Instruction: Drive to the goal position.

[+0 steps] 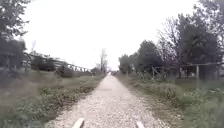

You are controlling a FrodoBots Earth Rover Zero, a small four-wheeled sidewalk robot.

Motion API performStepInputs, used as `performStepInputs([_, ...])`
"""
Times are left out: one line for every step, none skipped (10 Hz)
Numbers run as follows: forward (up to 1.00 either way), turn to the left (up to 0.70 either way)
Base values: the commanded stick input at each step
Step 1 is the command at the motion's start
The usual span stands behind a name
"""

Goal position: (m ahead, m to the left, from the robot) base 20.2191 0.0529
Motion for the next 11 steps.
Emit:
performStepInputs([0.50,0.00])
performStepInputs([0.50,0.00])
performStepInputs([0.50,0.00])
performStepInputs([0.50,0.00])
performStepInputs([0.50,0.00])
performStepInputs([0.50,0.00])
performStepInputs([0.50,0.00])
performStepInputs([0.50,0.00])
performStepInputs([0.50,0.00])
performStepInputs([0.50,0.00])
performStepInputs([0.50,0.00])
